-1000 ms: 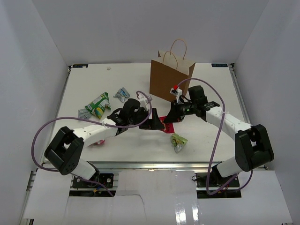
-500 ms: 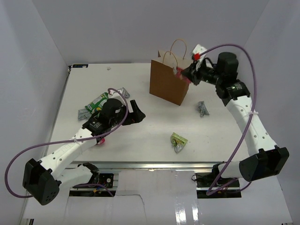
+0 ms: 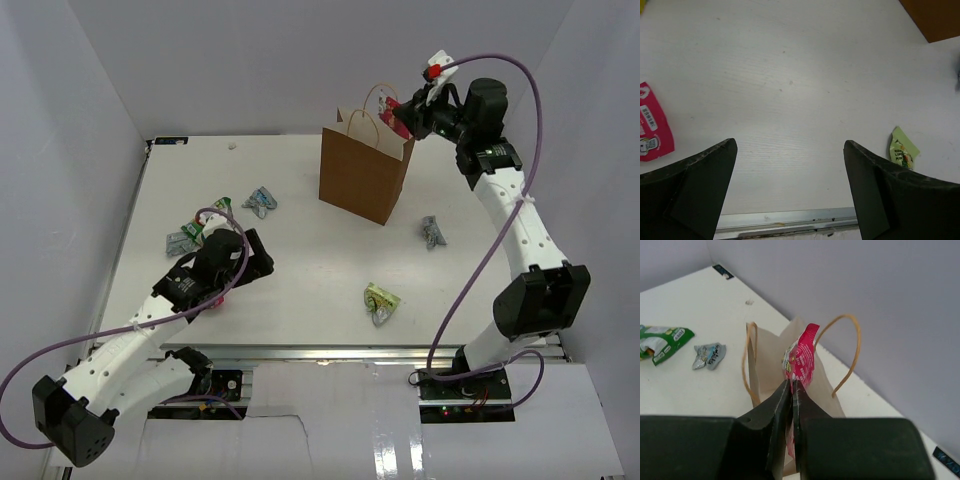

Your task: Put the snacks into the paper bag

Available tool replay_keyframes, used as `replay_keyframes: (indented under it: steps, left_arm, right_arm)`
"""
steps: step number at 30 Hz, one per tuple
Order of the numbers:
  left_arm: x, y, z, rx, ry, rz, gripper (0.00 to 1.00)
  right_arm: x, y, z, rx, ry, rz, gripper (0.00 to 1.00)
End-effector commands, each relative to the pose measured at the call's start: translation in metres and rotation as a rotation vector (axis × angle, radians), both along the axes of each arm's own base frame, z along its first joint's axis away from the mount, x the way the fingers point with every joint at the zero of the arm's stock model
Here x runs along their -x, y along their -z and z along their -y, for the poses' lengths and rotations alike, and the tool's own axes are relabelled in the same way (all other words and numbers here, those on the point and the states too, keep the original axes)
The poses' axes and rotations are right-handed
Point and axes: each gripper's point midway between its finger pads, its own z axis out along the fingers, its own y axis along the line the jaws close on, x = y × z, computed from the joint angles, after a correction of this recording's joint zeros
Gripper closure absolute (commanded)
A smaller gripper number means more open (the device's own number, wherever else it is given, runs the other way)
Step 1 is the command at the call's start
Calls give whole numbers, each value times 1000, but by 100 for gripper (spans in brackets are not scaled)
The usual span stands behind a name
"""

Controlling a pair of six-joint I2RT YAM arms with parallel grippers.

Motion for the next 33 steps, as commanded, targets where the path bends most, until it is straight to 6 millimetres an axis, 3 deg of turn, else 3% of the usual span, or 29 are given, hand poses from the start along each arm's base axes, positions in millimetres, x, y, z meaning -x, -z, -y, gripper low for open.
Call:
replay_keyframes:
  steps: [1,4,8,12,13,15,17,18,20,21,23,24,25,29,33]
  left_arm:
    - [9,3,-30,-87,-106,-37,2]
    - [19,12,-43,-124,-160,-88,2]
    - [23,24,-48,-130,-205,-135,2]
    - [26,42,-60,-106,-301,-225,4]
    - [25,49,-72,-89,-363,-250,4]
    - [27,55,-78,-16,-421,-290,5]
    - [29,60,-95,58,-541,-316,6]
    - [32,63,-109,104,-662,-336,5]
    - [35,66,-124,142,-803,-369,5]
    - [36,68,-128,180,-886,-390,5]
    - [40,71,-140,197,-1004,-460,4]
    - [39,71,-140,220,-1039,-485,3]
    - [39,72,-142,246,-1097,-508,3]
    - [24,83,-151,307,-1198,-544,4]
    - [7,115,-158,388,-1235,-593,13]
  right_arm:
    - [-11,17,-3,0,3,-31,89]
    - [-20,31,-1,26,18,-50,75]
    - [-15,33,-2,37,1,-65,45]
    - [4,6,6,30,-3,-48,37]
    - [8,1,13,27,-1,-46,36]
    - [31,4,18,26,-47,-73,29]
    - [49,18,26,40,-90,-109,24]
    - [63,44,32,64,-97,-162,23]
    - [84,76,32,88,-138,-225,21]
    - [103,107,33,101,-149,-282,21]
    - [122,135,35,122,-161,-316,21]
    - [134,138,36,124,-163,-310,20]
    - [145,162,36,126,-173,-363,20]
    - [168,181,38,125,-171,-393,20]
    - [175,183,41,136,-157,-379,19]
